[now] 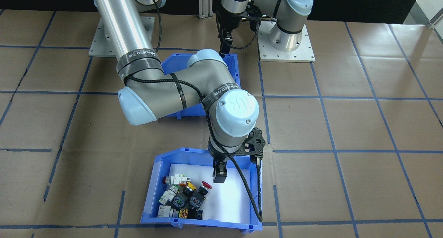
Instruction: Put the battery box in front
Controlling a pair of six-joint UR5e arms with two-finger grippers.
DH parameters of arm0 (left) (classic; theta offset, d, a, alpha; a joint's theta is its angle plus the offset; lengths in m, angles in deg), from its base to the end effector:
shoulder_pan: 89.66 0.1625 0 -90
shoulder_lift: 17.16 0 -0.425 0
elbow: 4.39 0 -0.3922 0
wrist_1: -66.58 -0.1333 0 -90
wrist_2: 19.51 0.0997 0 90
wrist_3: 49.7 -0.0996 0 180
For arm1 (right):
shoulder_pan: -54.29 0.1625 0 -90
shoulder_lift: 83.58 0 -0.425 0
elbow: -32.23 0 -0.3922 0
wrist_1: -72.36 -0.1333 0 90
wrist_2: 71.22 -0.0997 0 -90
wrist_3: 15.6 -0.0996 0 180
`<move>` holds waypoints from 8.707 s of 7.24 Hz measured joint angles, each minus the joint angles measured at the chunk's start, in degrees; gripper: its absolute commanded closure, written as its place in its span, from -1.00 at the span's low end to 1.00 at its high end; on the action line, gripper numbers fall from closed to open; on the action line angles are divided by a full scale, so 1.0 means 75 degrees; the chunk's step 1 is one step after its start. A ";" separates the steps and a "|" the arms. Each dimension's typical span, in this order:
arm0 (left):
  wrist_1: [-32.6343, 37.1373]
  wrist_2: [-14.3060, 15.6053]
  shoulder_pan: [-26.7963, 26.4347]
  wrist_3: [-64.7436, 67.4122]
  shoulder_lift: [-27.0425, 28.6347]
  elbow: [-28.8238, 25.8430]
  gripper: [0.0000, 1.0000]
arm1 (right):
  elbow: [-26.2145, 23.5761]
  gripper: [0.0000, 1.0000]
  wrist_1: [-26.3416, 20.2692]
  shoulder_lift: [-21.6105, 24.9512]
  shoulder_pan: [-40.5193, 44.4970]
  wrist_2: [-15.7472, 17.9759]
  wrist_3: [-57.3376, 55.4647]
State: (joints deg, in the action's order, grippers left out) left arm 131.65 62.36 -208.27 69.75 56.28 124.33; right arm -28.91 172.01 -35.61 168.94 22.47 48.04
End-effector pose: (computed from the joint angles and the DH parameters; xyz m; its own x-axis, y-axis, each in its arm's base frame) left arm -0.2953 -0.2336 0.3283 0.0092 -0.9996 -0.0274 -0.9891 -0.0131 0.1468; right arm 0.4322 -0.6377 0.2835 -0.0290 -0.9992 -0.0265 -0.9960 0.0266 0.0848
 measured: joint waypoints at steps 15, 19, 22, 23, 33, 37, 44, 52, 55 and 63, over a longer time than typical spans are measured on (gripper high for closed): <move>-0.1932 0.0250 -0.1286 0.1394 0.1626 0.0485 1.00 | 0.0002 1.00 -0.0712 0.1291 -0.1046 0.1193 0.0640; -0.2180 0.0617 -0.1105 0.0721 0.1070 0.0476 1.00 | -0.0120 1.00 -0.1696 0.2188 -0.3042 0.1300 0.2427; -0.1526 0.0897 0.0446 -0.0945 0.0405 0.0420 1.00 | -0.1171 1.00 -0.1627 0.2914 -0.4492 0.1168 0.3262; -0.1448 0.0627 0.1140 -0.1492 0.0278 0.0372 1.00 | -0.1780 1.00 -0.1330 0.3268 -0.4749 0.1111 0.3414; -0.1680 -0.2743 0.2528 -0.1490 0.4856 -0.4588 1.00 | -0.7166 1.00 0.2094 0.6474 -0.5372 0.1103 0.4389; -0.2160 -0.2975 0.2175 -0.0988 0.5841 -0.5140 0.49 | -0.7650 1.00 0.2095 0.6915 -0.5378 0.1104 0.4408; -0.1401 -0.2130 0.2486 -0.1666 0.5050 -0.5029 -0.80 | -0.8329 1.00 0.1988 0.7798 -0.5356 0.1194 0.4479; 0.2574 0.1849 0.2944 -1.2894 0.2869 -0.5012 -1.00 | -0.9138 1.00 0.1561 0.8765 -0.3649 0.0785 0.2637; 0.2683 0.1707 0.2957 -1.5198 0.2085 -0.4663 -1.00 | -0.9285 1.00 0.1724 0.8641 -0.2188 0.0831 0.1323; 0.2716 0.0950 0.3532 -1.6778 0.1521 -0.4093 -1.00 | -0.7811 1.00 0.2658 0.5838 0.0987 0.1393 -0.2150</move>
State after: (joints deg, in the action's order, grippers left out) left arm 152.02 69.48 -181.78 -56.09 67.69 93.63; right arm -87.49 191.95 8.17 176.34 32.91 31.92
